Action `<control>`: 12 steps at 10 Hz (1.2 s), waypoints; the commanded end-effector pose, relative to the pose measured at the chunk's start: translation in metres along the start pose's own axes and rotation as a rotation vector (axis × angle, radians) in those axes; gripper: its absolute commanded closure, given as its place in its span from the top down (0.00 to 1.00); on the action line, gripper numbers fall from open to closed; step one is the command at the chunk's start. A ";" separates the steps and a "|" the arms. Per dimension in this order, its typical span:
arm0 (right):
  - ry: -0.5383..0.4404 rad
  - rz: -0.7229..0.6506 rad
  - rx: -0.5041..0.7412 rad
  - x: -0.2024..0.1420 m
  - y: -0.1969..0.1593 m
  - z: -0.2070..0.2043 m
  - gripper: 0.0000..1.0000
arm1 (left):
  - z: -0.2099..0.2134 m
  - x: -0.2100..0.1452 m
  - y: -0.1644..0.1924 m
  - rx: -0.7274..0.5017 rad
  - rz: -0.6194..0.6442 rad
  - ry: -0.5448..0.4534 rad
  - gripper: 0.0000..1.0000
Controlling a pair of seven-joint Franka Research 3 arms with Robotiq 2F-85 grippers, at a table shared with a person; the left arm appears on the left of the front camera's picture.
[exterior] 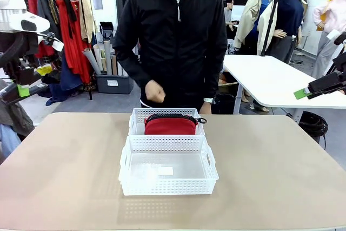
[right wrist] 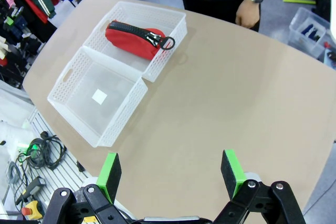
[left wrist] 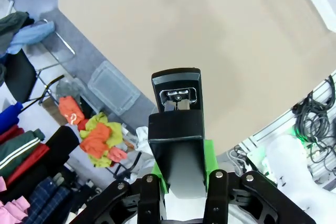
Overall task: Distribute items into two baskets.
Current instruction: Place the picked Stapler into the Organizing basket as instructed by the person.
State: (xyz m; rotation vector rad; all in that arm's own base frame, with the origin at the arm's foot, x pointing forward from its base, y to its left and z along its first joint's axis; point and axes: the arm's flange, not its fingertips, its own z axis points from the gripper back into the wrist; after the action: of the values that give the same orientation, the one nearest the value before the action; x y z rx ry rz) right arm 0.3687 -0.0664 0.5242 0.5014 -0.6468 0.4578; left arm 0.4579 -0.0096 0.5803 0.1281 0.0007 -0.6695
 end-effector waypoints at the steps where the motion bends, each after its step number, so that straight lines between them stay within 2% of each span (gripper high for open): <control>1: -0.002 0.000 0.001 0.000 0.000 0.000 1.00 | 0.003 -0.002 -0.002 0.016 0.014 0.003 0.00; 12: -0.002 0.000 0.001 0.000 0.000 0.000 1.00 | 0.003 -0.002 -0.002 0.016 0.014 0.003 0.00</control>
State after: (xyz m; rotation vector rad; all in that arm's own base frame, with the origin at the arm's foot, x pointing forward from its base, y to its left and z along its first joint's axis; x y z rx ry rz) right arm 0.3687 -0.0664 0.5242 0.5014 -0.6468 0.4578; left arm 0.4579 -0.0096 0.5803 0.1282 0.0007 -0.6691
